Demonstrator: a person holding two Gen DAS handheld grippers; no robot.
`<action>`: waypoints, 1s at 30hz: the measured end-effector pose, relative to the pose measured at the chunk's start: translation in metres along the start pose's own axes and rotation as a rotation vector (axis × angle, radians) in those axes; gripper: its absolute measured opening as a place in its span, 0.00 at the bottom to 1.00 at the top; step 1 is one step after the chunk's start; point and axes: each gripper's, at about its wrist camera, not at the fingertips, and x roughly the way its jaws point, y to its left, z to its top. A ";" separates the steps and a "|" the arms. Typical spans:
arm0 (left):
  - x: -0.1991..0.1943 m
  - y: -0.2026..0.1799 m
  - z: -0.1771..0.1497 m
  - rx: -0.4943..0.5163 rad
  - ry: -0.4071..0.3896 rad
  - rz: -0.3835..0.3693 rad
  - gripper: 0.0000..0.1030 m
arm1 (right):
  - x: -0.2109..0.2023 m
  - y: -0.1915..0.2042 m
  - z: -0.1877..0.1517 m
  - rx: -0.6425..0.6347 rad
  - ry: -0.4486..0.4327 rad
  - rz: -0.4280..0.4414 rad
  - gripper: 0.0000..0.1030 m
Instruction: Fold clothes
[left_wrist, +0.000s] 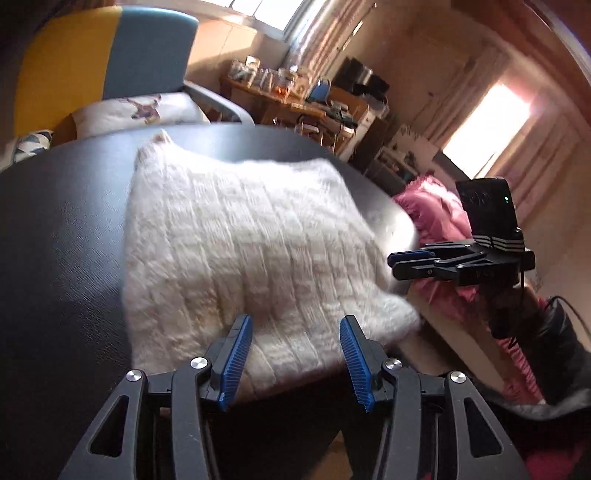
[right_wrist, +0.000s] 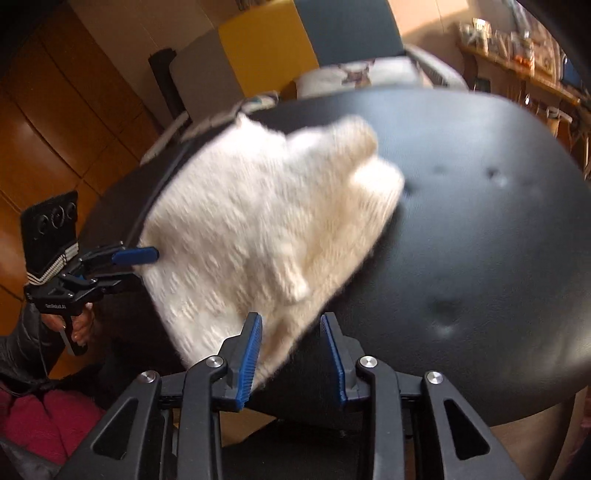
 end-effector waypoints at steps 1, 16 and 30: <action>-0.007 0.001 0.004 -0.010 -0.022 -0.005 0.50 | -0.009 0.003 0.006 -0.007 -0.029 -0.004 0.32; 0.010 0.027 0.012 -0.022 -0.027 0.105 0.56 | 0.066 -0.010 0.038 0.144 -0.001 -0.024 0.31; 0.033 0.124 0.080 -0.324 0.066 -0.091 0.77 | 0.047 -0.099 -0.004 0.662 -0.134 0.333 0.82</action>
